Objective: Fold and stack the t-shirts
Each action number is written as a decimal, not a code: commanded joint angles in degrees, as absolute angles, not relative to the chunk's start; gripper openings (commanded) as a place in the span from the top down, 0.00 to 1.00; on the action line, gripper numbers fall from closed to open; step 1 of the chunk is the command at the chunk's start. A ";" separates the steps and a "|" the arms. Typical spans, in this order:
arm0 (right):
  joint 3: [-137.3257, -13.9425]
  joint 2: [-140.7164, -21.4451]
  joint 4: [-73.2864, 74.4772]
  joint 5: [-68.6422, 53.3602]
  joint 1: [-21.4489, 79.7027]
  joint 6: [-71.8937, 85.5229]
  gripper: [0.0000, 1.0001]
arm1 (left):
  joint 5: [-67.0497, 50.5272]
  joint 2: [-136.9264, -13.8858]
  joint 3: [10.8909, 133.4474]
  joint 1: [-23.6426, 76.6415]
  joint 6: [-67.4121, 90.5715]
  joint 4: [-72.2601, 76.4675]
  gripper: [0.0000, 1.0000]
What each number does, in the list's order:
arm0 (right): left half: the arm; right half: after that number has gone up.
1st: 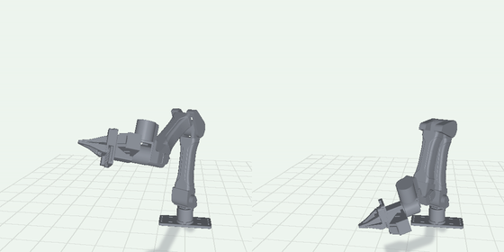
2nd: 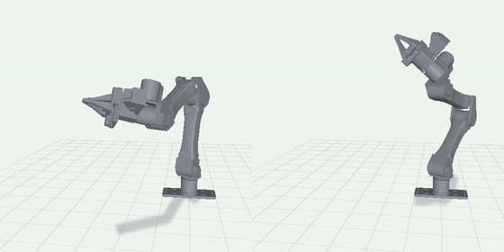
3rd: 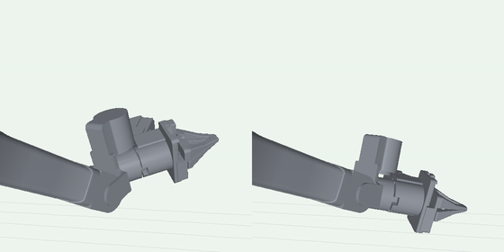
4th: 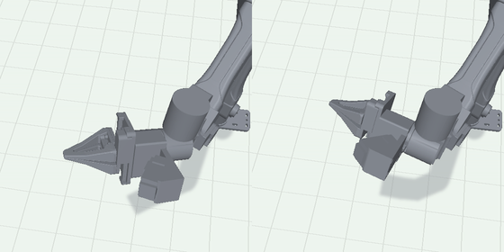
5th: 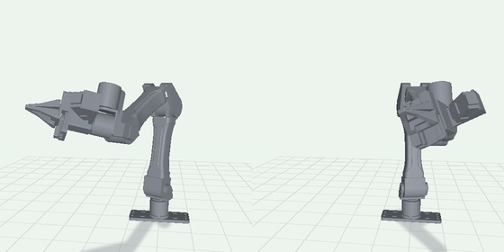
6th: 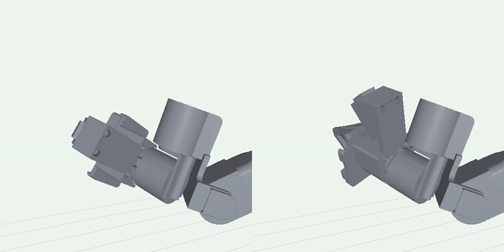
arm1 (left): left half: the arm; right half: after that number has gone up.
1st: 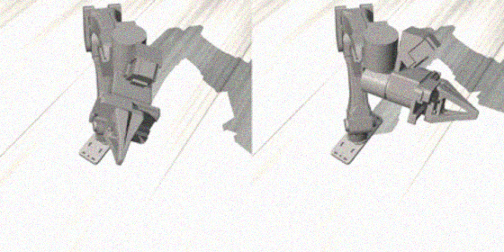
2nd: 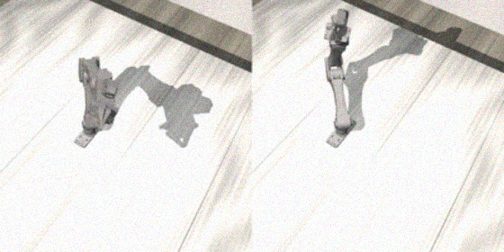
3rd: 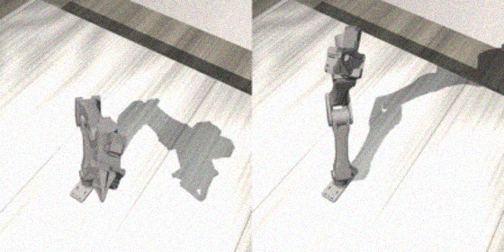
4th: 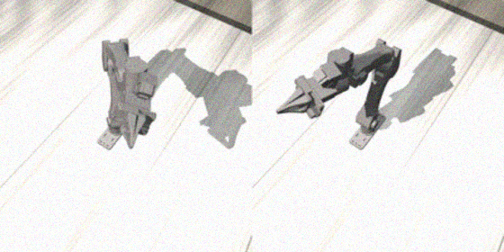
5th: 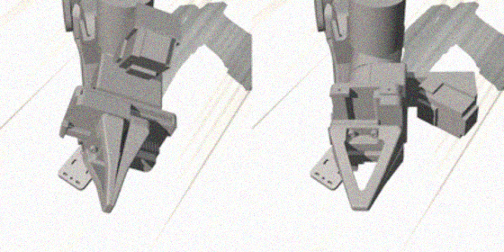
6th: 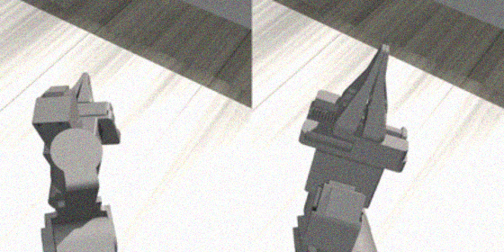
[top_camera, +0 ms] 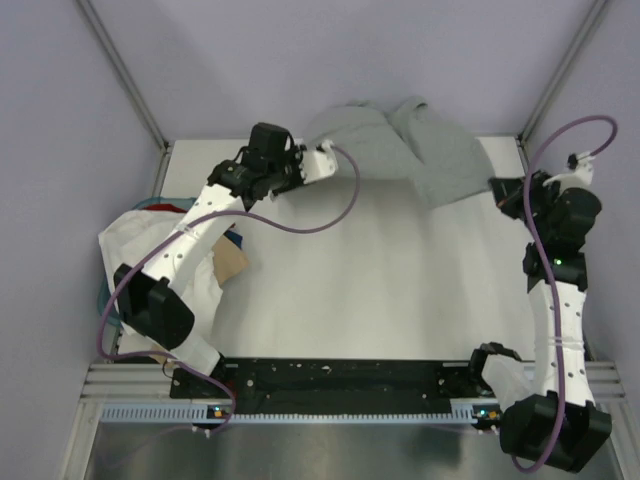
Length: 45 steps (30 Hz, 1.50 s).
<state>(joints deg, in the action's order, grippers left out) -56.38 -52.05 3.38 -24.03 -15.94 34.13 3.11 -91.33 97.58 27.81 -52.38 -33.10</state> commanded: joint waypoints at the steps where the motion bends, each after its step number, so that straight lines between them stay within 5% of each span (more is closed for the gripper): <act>1: -40.73 -46.25 3.68 -20.31 -16.70 41.66 1.00 | -16.14 -89.74 84.85 28.47 -58.69 -55.42 0.42; 4: -32.63 -42.37 5.01 -19.95 -16.52 43.41 1.00 | -16.79 -90.79 77.63 29.53 -57.49 -59.15 0.30; 18: -30.58 -43.16 8.87 -16.79 -16.52 39.29 1.00 | -6.86 -94.65 68.91 25.93 -53.26 -49.13 0.32; 27: -30.59 -43.15 9.32 -18.02 -16.61 38.67 1.00 | -16.26 -82.37 55.56 31.89 -55.90 -50.64 0.33; 38: -32.08 -42.45 10.28 -17.75 -16.61 37.88 1.00 | -4.40 -87.45 47.38 33.22 -52.29 -35.43 0.33; 42: -33.74 -42.01 10.81 -17.40 -16.61 37.71 1.00 | -3.16 -86.93 44.48 34.19 -50.46 -33.31 0.52; 44: -35.06 -41.57 11.77 -16.62 -16.61 37.18 1.00 | -3.60 -85.79 44.12 34.80 -48.88 -34.79 0.76; 45: -35.85 -41.22 12.30 -16.18 -16.61 36.83 1.00 | -3.69 -85.00 44.21 35.07 -47.56 -35.76 1.00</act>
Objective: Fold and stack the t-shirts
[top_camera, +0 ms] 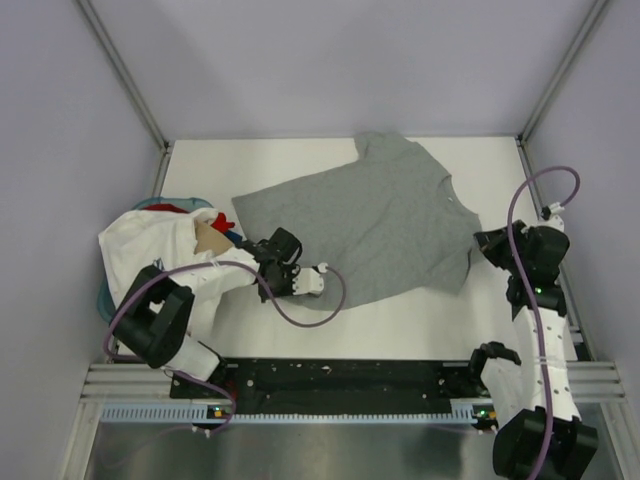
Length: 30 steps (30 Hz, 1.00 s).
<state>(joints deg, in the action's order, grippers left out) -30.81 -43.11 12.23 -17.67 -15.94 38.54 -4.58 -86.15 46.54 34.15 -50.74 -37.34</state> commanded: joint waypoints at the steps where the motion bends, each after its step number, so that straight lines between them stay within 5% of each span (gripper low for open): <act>1: -36.47 -40.96 12.83 -15.91 -16.52 36.65 1.00 | -3.95 -83.95 44.56 35.16 -46.42 -37.77 1.00; 14: -43.41 -32.79 26.88 -12.93 -16.61 30.94 1.00 | -18.19 -63.11 50.89 42.00 -38.94 -75.49 1.00; 24: -42.37 -33.13 27.01 -15.81 -16.61 27.77 1.00 | -12.24 -62.22 51.94 42.72 -30.42 -70.77 1.00; 30: -38.23 -45.85 8.72 -20.32 -9.96 30.51 1.00 | -7.38 -68.71 55.10 28.77 -28.21 -65.22 1.00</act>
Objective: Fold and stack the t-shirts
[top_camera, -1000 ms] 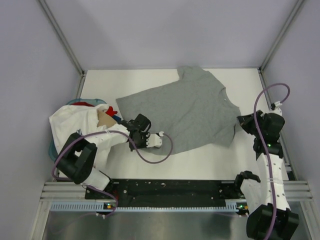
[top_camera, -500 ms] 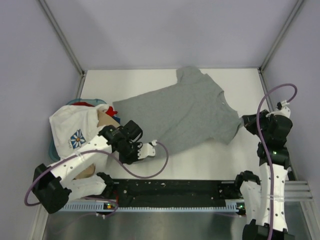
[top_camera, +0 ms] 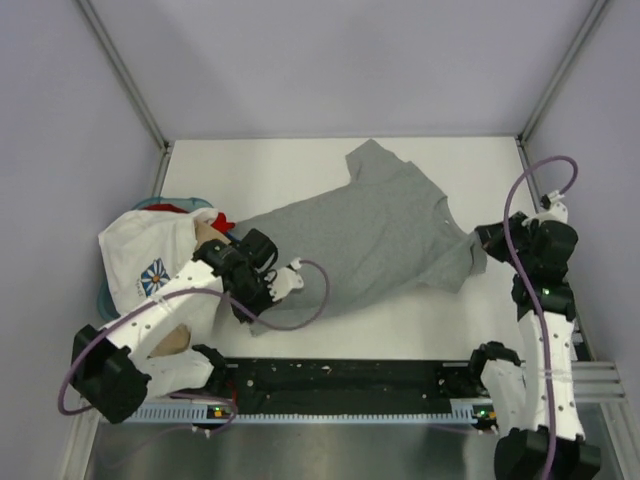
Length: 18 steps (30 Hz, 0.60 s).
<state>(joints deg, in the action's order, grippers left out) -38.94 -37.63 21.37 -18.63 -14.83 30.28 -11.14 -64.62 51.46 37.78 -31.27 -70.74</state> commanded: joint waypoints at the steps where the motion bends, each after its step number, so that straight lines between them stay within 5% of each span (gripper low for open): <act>1: -38.93 -49.19 7.57 -18.21 -6.10 28.84 1.00 | -7.12 -70.21 55.19 27.17 -28.04 -64.52 1.00; 7: -45.34 -66.16 2.04 -16.17 -2.55 25.40 1.00 | -8.00 -73.03 52.21 25.23 -27.69 -60.91 1.00; 18: -52.29 -74.44 -2.73 -13.36 -2.55 21.27 1.00 | -3.52 -76.20 48.52 24.61 -25.49 -55.64 1.00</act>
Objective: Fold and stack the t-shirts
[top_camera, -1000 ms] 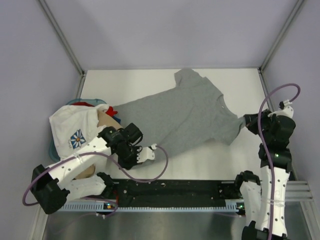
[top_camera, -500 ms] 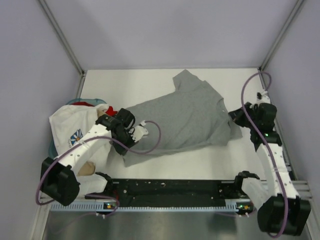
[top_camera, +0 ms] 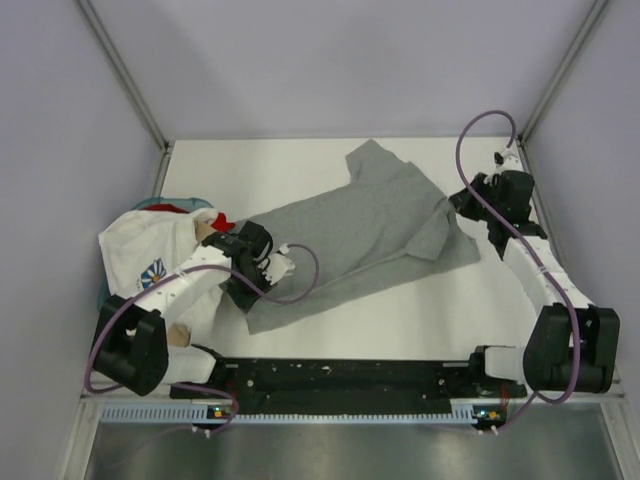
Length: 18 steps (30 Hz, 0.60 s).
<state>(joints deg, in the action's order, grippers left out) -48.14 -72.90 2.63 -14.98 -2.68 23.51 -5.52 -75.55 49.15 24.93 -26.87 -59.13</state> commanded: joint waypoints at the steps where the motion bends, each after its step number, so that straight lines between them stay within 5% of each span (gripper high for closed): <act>1: -52.64 -75.14 -2.46 -13.45 -2.55 20.92 1.00 | -3.25 -76.55 48.52 24.52 -25.40 -55.29 1.00; 18: -56.34 -82.61 -3.25 -15.73 -2.55 19.51 1.00 | 4.56 -79.80 48.34 24.43 -23.20 -52.56 0.96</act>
<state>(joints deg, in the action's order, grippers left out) -53.43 -81.43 -0.64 -14.68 -2.68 20.34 1.08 -78.96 48.82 24.77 -24.45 -53.45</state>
